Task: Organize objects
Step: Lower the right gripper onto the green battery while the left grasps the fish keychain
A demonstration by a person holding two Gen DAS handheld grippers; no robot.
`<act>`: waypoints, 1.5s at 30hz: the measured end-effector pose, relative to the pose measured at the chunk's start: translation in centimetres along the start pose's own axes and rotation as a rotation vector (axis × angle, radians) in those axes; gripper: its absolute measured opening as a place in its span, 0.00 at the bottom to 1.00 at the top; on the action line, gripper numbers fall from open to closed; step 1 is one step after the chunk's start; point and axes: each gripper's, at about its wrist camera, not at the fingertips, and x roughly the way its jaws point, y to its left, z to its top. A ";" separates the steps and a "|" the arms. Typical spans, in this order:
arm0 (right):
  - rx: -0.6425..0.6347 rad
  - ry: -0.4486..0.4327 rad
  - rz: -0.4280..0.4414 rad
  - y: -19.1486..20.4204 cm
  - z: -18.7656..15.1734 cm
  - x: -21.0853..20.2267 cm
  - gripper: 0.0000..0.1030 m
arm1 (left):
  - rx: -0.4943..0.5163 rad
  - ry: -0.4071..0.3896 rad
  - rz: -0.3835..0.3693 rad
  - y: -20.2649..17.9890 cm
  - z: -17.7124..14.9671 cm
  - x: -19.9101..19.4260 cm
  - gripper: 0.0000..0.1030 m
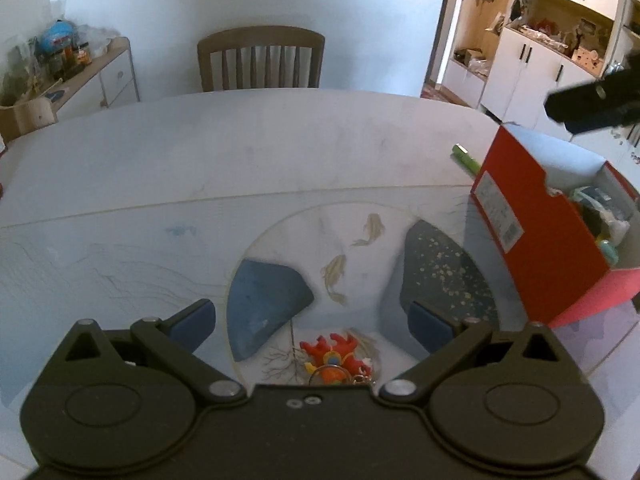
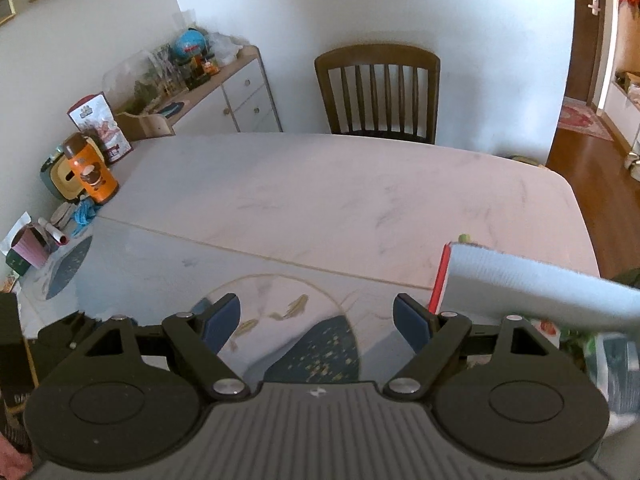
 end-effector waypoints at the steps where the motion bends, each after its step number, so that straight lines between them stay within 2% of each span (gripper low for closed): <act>1: 0.000 0.006 -0.003 -0.5 0.5 0.5 0.81 | 0.005 0.000 0.005 -0.1 -0.1 0.2 0.99; 8: -0.003 0.050 -0.020 -3.9 3.8 3.5 0.81 | 0.009 0.037 0.008 -0.7 -0.8 2.0 0.99; 15: 0.036 0.141 -0.043 -8.0 6.9 7.8 0.81 | -0.003 0.082 0.004 -1.2 -1.4 3.6 0.99; 19: 0.050 0.161 -0.089 -10.6 8.3 10.0 0.81 | -0.003 0.082 0.012 -1.5 -1.4 4.0 0.98; 24: 0.103 0.228 -0.116 -14.1 8.9 12.8 0.81 | -0.002 0.082 0.012 -2.0 -1.6 4.4 0.97; 29: 0.144 0.322 -0.123 -15.6 9.1 15.5 0.81 | 0.031 0.083 0.017 -2.7 -2.1 4.5 0.96; 33: 0.175 0.378 -0.124 -16.4 8.8 17.2 0.81 | 0.054 0.095 0.024 -3.0 -2.4 4.9 0.90; 38: 0.205 0.395 -0.137 -17.5 8.7 18.1 0.80 | 0.043 0.096 0.028 -3.0 -2.5 5.2 0.84; 43: 0.208 0.413 -0.156 -17.9 8.8 18.8 0.75 | 0.020 0.090 0.045 -2.8 -2.6 4.9 0.75; 45: 0.209 0.429 -0.156 -17.9 8.6 19.0 0.66 | 0.018 0.089 0.050 -2.8 -2.7 4.8 0.72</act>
